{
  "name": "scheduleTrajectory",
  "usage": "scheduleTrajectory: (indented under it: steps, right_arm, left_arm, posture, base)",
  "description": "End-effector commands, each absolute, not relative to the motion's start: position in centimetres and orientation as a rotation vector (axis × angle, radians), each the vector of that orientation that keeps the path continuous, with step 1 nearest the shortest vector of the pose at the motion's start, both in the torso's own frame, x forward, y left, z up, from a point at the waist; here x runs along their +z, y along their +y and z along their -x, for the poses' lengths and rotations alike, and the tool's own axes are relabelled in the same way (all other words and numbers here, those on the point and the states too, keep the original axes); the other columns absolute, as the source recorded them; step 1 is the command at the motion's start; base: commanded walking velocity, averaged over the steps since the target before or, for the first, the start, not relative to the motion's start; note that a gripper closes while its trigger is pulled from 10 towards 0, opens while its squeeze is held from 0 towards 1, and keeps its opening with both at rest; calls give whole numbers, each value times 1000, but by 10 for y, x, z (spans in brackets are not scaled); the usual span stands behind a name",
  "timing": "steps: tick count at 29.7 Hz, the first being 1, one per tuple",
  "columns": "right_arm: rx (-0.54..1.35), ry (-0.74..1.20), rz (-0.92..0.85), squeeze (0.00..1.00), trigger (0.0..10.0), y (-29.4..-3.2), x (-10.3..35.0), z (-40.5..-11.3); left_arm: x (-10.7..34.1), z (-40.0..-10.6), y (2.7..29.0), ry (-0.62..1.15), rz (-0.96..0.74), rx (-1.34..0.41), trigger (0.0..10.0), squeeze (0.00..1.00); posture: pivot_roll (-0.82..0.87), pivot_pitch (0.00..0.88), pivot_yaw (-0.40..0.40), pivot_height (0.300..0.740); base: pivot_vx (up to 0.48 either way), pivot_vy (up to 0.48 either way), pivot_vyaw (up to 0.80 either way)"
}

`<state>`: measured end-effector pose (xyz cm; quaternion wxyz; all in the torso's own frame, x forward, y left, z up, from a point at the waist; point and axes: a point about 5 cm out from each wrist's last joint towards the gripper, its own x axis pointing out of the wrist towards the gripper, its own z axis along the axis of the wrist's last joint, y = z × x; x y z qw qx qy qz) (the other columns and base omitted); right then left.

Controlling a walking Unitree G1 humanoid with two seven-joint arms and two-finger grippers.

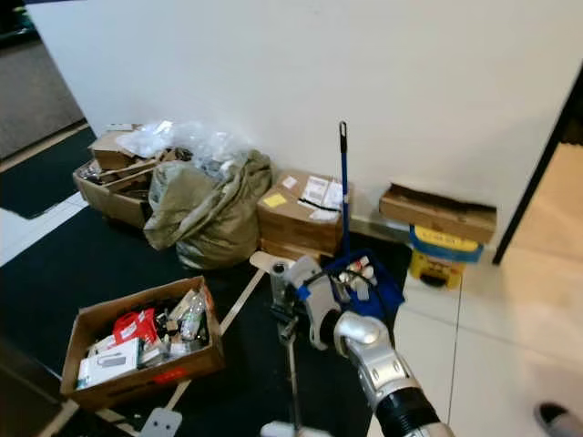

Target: Sweep floor

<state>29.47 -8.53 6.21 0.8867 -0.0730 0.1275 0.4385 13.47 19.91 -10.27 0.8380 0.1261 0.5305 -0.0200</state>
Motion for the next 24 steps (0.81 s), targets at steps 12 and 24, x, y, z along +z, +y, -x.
scheduleTrajectory:
  steps: [12,24]
  right_arm:
    - [699,344,227,0,10000,-109,28,-292]
    - [751,277,212,0,10000,-97,36,-292]
  left_arm:
    - [-102,-142,190,1095,-236,-58,10000,0]
    - [-100,-155,153,1055,-225,-114,10000,0]
  posture:
    - [-109,0,21,740]
    - [-112,7,23,740]
  base:
    - [0,0,780]
    - [0,0,781]
